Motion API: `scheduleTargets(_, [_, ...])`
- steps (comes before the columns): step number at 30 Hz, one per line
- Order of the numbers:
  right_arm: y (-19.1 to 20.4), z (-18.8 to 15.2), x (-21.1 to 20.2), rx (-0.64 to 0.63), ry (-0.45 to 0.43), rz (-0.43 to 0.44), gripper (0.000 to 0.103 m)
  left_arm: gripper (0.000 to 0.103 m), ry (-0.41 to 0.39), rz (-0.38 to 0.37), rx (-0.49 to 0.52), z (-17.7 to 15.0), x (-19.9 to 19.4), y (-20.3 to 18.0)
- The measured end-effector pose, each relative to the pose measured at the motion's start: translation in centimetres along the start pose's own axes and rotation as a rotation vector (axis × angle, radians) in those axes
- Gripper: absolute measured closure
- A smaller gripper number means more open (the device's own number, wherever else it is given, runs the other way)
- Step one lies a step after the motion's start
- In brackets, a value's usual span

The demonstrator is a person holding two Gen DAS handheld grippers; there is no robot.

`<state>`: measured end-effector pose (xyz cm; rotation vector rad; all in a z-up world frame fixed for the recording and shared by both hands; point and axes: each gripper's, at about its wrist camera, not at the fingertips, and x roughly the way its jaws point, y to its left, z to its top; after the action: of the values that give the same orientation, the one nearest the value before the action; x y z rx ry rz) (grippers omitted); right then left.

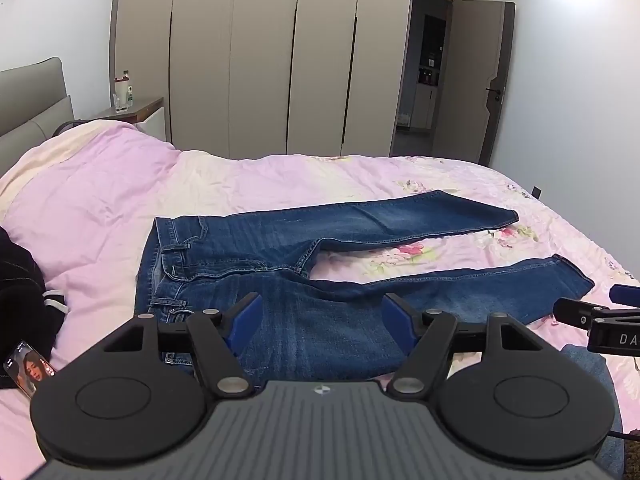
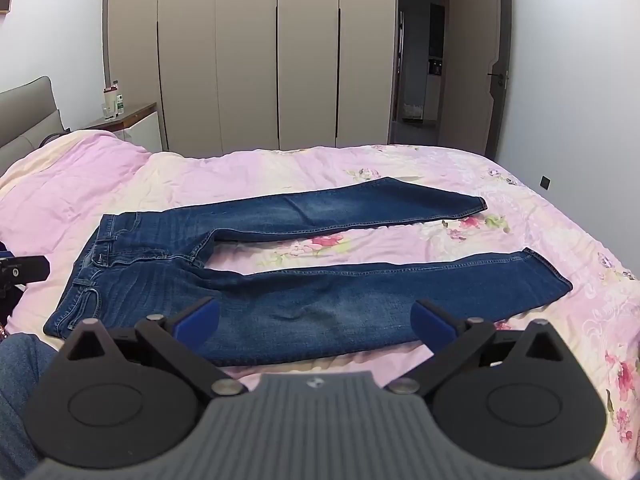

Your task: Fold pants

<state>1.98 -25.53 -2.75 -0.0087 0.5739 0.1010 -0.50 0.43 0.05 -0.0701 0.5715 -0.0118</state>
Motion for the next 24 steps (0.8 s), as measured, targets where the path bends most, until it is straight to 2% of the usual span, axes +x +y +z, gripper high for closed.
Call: scheduleTargets(24, [0.15, -0.01, -0.06, 0.006, 0.006, -0.001, 0.005, 0.023, 0.0, -0.008, 0.0, -0.34, 0.06, -0.19])
